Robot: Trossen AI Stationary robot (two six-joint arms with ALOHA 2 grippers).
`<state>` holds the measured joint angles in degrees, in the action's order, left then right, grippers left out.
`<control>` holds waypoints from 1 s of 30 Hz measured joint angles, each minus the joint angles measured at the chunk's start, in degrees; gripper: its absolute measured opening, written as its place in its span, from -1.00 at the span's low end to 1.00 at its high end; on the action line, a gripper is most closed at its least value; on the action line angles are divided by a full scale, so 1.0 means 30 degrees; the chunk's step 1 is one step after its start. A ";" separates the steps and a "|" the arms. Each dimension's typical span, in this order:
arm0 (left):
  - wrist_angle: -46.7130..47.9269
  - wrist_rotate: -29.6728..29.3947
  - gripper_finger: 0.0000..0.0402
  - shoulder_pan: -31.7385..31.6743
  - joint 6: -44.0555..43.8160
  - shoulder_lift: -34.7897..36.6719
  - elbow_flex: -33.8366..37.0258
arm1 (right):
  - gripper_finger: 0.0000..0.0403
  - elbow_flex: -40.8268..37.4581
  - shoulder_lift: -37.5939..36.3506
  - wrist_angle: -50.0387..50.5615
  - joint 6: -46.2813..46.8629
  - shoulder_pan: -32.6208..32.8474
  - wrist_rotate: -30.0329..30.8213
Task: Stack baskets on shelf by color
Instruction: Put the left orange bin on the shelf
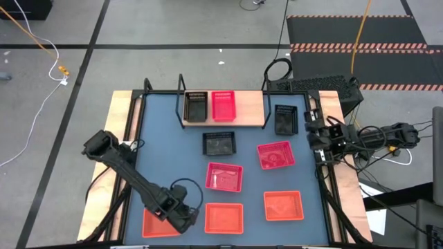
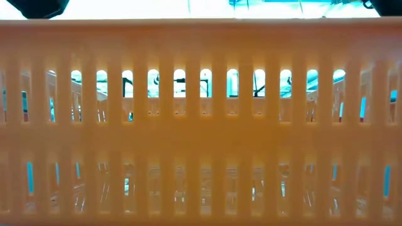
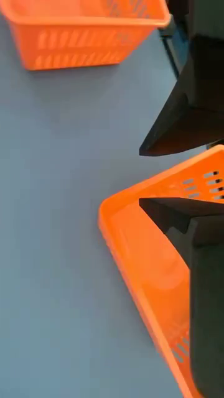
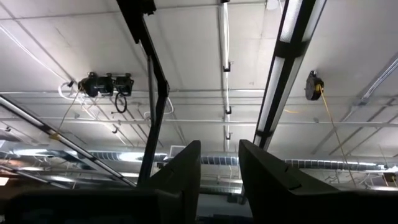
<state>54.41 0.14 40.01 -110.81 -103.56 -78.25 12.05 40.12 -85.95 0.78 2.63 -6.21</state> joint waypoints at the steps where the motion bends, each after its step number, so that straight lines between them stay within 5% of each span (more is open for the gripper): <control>1: -0.0036 0.0082 -0.41 -0.0007 -0.0119 0.0025 -0.0056 | -0.48 0.0000 0.0000 0.0116 0.0006 0.0000 0.0005; 17: -0.0560 0.2794 -0.44 -0.0149 0.0260 -0.1854 -0.0084 | -0.48 0.0000 -0.0217 0.0161 -0.1272 0.0000 0.0034; 23: -0.1803 0.3357 -0.89 -0.0471 0.1030 -0.1710 -0.0094 | -0.48 0.0000 -0.0570 0.0153 -0.1943 0.0000 0.0041; 30: -0.0210 0.3729 -0.94 -0.0584 0.1940 -0.1068 -0.2246 | -0.48 0.0000 -0.0664 0.0076 -0.3146 0.0000 0.0093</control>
<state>53.78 11.33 38.26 -104.99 -106.76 -84.99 12.05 38.13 -85.72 -8.66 2.63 -5.93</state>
